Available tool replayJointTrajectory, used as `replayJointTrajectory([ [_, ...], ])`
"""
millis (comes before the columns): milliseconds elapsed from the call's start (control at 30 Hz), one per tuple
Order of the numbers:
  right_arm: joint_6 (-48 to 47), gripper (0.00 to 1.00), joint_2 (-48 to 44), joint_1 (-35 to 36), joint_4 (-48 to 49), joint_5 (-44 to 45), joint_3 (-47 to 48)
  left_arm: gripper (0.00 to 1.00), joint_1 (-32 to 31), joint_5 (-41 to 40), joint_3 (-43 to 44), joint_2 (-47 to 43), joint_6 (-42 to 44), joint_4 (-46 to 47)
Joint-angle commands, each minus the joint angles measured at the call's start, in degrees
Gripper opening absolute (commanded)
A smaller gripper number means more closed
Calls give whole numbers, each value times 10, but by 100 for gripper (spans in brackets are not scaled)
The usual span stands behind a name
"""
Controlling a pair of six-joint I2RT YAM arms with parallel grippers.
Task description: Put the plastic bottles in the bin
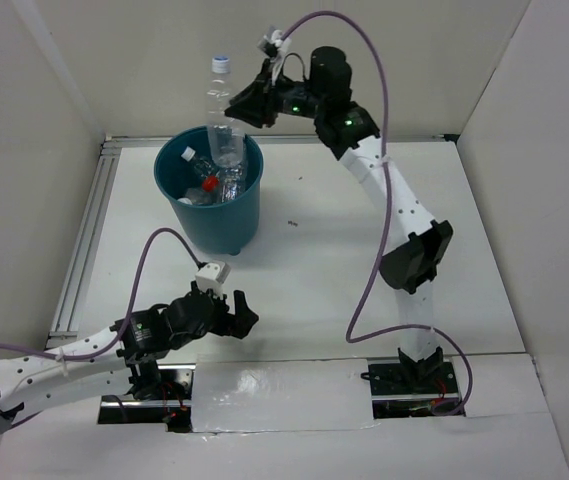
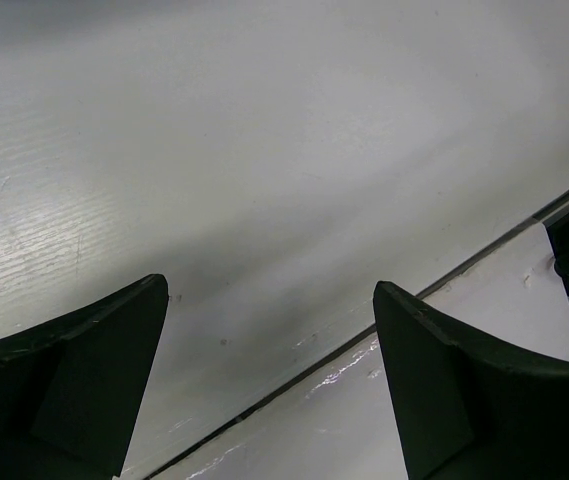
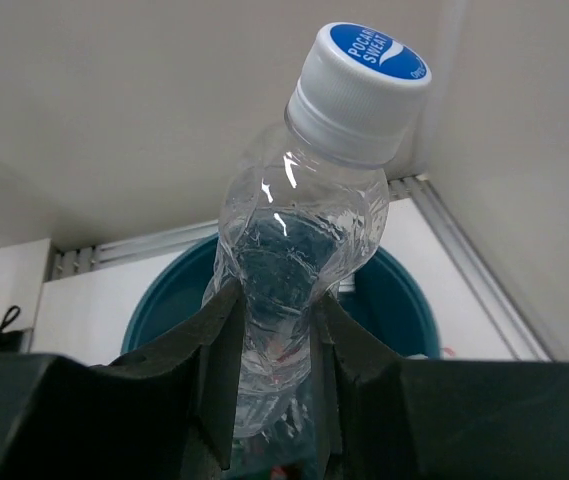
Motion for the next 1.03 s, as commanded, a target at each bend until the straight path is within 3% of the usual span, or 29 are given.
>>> replayJointTrajectory([
  [0, 44, 11, 28, 30, 69, 18, 23, 96, -5, -15, 0, -6, -21, 18],
  [33, 44, 14, 39, 36, 69, 26, 23, 96, -5, -15, 0, -6, -21, 18],
  [67, 44, 32, 39, 42, 69, 26, 16, 96, -5, -15, 0, -6, -21, 18],
  [167, 44, 68, 56, 47, 59, 41, 3, 97, -5, -20, 0, -6, -21, 18],
  [200, 44, 88, 56, 47, 59, 48, 3, 97, -5, -20, 5, -6, -21, 18],
  [267, 44, 100, 56, 41, 54, 54, 9, 98, -5, -20, 11, 2, -16, 18],
  [433, 13, 100, 24, -6, -16, 86, 42, 100, -5, -20, 37, 33, 21, 50],
  [567, -44, 100, -69, -73, -122, 220, -52, 100, -5, -20, 74, 66, 72, 77],
  [633, -53, 100, -111, -116, -148, 277, -165, 100, -5, -25, 99, 90, 90, 83],
  [667, -53, 100, -159, -127, -155, 361, -208, 100, -5, -32, 106, 98, 98, 98],
  [700, -53, 100, -183, -143, -162, 400, -296, 100, -5, -32, 120, 113, 115, 104],
  [767, -59, 100, -256, -156, -167, 490, -380, 100, 10, -32, 131, 128, 133, 112],
  [900, -59, 100, -410, -201, -120, 522, -649, 100, 48, 3, 148, 161, 146, 129],
  [1000, -66, 100, -530, -240, -90, 504, -757, 100, 82, 35, 163, 176, 157, 134],
])
